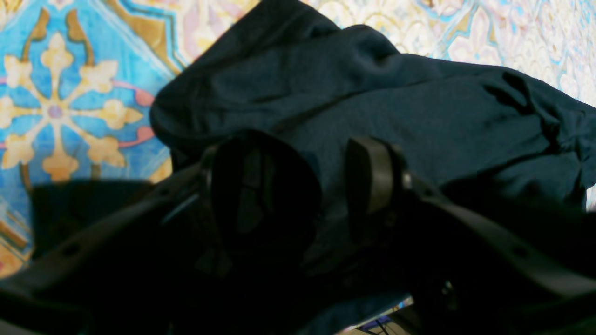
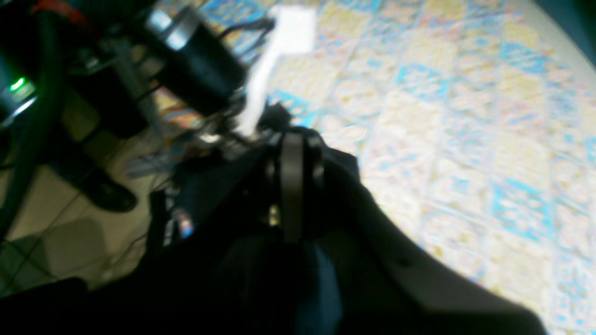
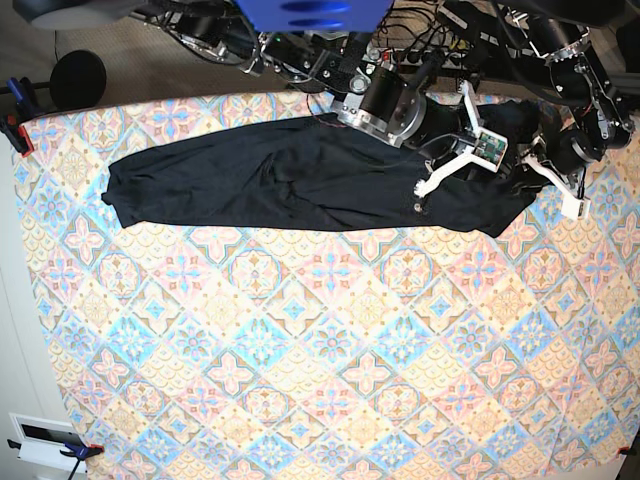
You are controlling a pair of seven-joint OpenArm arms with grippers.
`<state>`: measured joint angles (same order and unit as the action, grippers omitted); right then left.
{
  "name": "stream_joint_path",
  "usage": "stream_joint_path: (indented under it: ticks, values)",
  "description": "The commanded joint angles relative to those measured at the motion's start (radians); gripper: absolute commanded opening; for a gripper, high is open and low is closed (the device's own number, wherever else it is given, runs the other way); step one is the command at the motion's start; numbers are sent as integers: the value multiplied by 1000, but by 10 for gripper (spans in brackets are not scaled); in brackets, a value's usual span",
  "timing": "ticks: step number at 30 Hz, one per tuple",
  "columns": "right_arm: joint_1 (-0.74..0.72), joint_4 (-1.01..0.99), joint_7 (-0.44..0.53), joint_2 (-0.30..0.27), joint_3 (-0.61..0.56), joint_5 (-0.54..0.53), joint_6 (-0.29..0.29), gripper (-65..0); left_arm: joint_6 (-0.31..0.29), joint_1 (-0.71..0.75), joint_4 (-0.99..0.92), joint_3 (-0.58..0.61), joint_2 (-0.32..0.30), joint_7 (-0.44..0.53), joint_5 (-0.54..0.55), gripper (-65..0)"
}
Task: Layout the t-shirt on the table in an organized manner, then fold the t-shirt properly
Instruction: 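Carry the sleeve toward the left gripper and lay it along the shirt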
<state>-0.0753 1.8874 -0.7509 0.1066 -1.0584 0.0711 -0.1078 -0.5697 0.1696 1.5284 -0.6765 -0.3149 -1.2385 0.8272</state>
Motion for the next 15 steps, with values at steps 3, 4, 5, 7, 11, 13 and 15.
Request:
stream_joint_path:
  ticks: [3,4,5,7,11,13,15]
  values:
    - [-7,-35,24,14,2,-3,1,-650,-5,-6,16,-2,-16,13,22,-302]
    - [-7,-48,24,14,2,-3,1,-650,-5,-6,16,-2,-16,13,22,-302]
    - [-7,-64,24,14,2,-3,1,-650,-5,-6,16,-2,-16,13,22,-302]
    - [-7,-93,26,14,0,-3,1,-650,-5,-6,16,-2,-16,13,22,-302]
    - [-28,-121,27,15,0,-1,1,-650,-5,-6,16,-2,-16,13,22,-302]
    - [-47,-127,27,15,0,-1,1,-650,-5,-6,16,-2,-16,13,22,-302]
    - [-53,-144,27,15,0,-1,1,-650,-5,-5,16,-2,-16,13,22,-302]
